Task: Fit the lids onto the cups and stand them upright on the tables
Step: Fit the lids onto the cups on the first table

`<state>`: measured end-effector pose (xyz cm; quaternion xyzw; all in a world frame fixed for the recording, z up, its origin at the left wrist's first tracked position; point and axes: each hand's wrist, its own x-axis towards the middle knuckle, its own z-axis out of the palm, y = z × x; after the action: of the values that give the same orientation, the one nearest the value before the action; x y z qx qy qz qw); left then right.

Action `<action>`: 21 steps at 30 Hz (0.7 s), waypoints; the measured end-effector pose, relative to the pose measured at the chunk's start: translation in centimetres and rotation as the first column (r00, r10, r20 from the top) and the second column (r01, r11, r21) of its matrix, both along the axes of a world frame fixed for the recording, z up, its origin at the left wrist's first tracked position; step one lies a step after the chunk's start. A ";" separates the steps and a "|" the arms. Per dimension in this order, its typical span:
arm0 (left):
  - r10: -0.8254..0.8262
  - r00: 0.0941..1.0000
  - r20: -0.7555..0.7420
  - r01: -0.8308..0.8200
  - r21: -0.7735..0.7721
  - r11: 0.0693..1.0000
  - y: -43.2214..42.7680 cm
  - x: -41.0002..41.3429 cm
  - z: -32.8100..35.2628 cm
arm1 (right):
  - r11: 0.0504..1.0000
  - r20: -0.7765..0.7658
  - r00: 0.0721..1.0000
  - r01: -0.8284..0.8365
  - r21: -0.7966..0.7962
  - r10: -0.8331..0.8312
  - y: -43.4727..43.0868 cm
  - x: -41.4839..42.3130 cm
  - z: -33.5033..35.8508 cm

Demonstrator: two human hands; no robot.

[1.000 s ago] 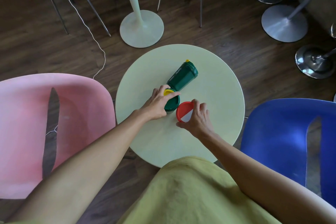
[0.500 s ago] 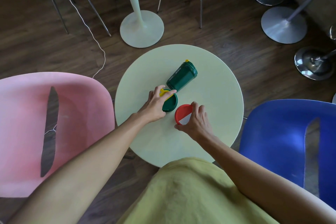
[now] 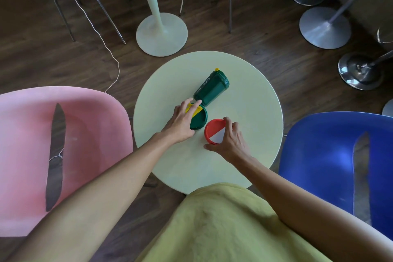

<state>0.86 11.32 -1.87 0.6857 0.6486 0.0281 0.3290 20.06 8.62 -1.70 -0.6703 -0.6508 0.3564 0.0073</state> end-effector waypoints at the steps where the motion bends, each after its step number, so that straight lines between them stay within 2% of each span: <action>1: 0.007 1.000 0.003 -0.007 0.004 1.000 -0.1 0.0 0.0 | 1.000 -0.016 1.000 0.004 -0.005 -0.004 -0.1 0.0 -0.1; 14: -0.001 1.000 -0.001 0.001 0.036 0.999 0.1 -0.1 0.0 | 1.000 -0.018 1.000 -0.012 0.015 0.012 0.0 -0.5 -0.4; 21: -0.013 0.999 -0.034 0.014 0.048 0.999 -0.1 -0.3 -0.3 | 0.999 0.045 0.998 -0.045 -0.025 0.046 0.5 -0.3 0.1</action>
<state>0.61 11.19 -2.20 0.6982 0.6486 0.0299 0.3016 19.77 9.09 -1.62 -0.6632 -0.6617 0.3488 -0.0237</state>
